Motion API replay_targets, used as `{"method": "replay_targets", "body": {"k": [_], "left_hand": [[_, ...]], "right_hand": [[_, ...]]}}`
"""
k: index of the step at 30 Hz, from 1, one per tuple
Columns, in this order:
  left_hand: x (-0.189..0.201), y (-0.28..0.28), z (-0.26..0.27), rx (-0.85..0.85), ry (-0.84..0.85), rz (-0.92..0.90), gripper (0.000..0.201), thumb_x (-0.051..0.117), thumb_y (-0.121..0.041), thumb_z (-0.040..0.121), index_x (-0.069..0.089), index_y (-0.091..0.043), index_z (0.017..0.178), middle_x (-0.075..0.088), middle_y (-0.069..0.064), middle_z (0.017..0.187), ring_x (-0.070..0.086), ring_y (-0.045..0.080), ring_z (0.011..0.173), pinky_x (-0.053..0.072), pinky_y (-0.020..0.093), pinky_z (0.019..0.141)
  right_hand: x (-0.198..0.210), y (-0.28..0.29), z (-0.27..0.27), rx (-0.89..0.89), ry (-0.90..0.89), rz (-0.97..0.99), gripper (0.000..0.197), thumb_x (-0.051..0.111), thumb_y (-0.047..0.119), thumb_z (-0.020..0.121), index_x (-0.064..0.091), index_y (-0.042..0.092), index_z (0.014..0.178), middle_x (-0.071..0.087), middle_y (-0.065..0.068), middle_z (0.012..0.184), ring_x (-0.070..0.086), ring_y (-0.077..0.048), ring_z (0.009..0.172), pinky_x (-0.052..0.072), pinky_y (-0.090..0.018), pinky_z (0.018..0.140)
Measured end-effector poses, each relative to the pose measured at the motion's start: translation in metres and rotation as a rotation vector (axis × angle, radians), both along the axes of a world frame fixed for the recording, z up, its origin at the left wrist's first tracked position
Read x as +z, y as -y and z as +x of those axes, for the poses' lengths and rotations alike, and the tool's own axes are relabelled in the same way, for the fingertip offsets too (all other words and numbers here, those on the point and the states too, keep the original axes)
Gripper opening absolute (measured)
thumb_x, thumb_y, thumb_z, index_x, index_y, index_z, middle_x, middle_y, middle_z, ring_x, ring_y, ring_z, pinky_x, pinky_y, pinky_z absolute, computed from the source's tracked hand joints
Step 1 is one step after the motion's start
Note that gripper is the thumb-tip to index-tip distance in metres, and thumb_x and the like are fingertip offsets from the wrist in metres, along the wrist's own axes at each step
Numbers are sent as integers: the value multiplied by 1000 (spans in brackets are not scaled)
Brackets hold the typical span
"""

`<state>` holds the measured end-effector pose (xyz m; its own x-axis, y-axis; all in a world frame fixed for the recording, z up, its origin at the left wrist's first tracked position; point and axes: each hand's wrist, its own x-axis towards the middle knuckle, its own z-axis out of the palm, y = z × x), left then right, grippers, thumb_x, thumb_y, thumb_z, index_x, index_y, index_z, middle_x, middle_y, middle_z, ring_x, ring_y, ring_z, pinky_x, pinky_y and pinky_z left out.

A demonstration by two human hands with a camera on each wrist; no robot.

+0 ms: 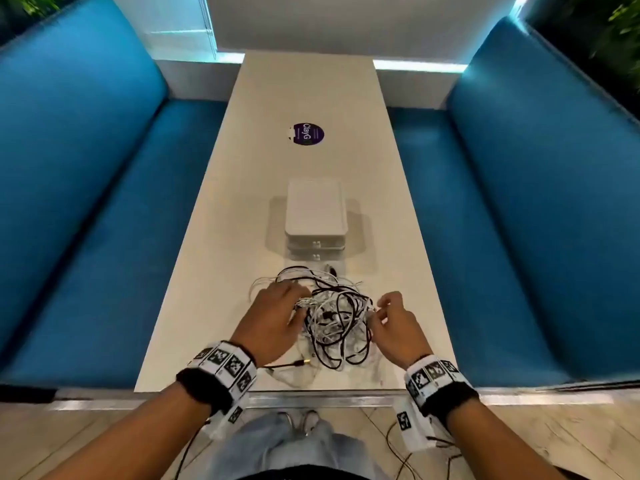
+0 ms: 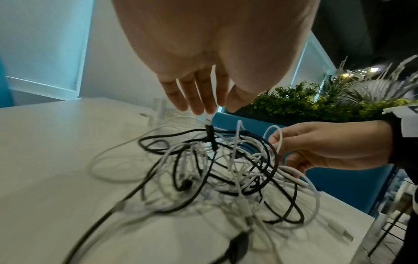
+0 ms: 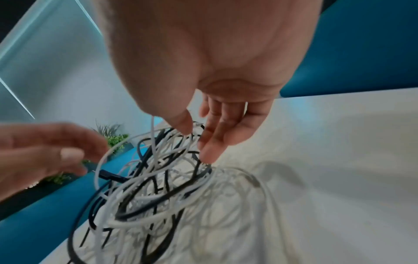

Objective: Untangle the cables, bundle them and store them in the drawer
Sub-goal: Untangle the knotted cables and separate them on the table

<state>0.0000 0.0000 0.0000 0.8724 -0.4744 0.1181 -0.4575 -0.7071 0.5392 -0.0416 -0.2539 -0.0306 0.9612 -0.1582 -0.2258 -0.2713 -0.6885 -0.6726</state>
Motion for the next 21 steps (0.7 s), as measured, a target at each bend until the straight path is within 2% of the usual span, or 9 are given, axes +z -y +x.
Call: {"method": "replay_targets", "body": {"k": [3, 6, 8, 11, 13, 15, 18, 21], "left_hand": [[6, 31, 16, -76, 105, 7, 23, 52, -26, 92, 62, -17, 110, 60, 1, 111, 54, 25, 103, 46, 42, 87], [9, 63, 31, -148, 149, 25, 21, 52, -27, 94, 62, -19, 111, 60, -3, 115, 51, 19, 108, 42, 39, 92], [2, 80, 38, -170, 110, 25, 25, 49, -31, 97, 60, -20, 116, 60, -5, 120, 50, 16, 113, 37, 35, 97], [-13, 102, 41, -208, -1, 84, 29, 48, -30, 98, 53, -21, 125, 63, -2, 122, 56, 22, 109, 36, 37, 101], [-25, 104, 43, -171, -63, 146, 34, 47, -30, 99, 46, -20, 132, 65, 0, 122, 57, 25, 110, 31, 37, 106], [-34, 98, 46, -144, -54, 220, 37, 44, -29, 100, 44, -20, 136, 64, -2, 124, 55, 22, 116, 25, 39, 109], [-41, 81, 55, -191, 90, 408, 35, 45, -28, 98, 49, -31, 132, 63, -6, 121, 51, 23, 117, 24, 47, 103], [-44, 63, 65, -172, 124, 513, 32, 47, -31, 97, 55, -35, 128, 65, -6, 115, 51, 25, 112, 24, 47, 99]], "right_hand": [[-5, 0, 11, -9, -7, -62, 19, 50, 39, 96, 39, 28, 107, 68, 8, 81, 66, -21, 78, 51, -38, 71], [-3, -5, 20, 24, -14, -106, 15, 48, 39, 97, 45, 26, 103, 69, -4, 88, 65, -29, 80, 53, -42, 70], [1, -9, 28, 79, -3, -163, 17, 50, 34, 96, 48, 20, 107, 69, -10, 90, 64, -35, 81, 53, -43, 69], [3, -10, 41, 159, -26, -240, 30, 50, 19, 92, 52, 16, 121, 68, -15, 96, 64, -37, 87, 53, -42, 72], [1, -4, 46, 180, -52, -301, 25, 48, 24, 92, 55, 20, 115, 68, -13, 97, 62, -36, 89, 52, -40, 71], [0, 2, 51, 196, -71, -345, 19, 46, 37, 94, 56, 24, 104, 69, -8, 92, 63, -33, 85, 52, -40, 71], [0, 15, 57, 219, -81, -358, 19, 44, 45, 95, 53, 28, 93, 71, 6, 84, 65, -23, 79, 54, -39, 71], [3, 34, 65, 190, -133, -273, 14, 46, 43, 94, 52, 32, 88, 71, 12, 78, 66, -16, 77, 55, -38, 74]]}}
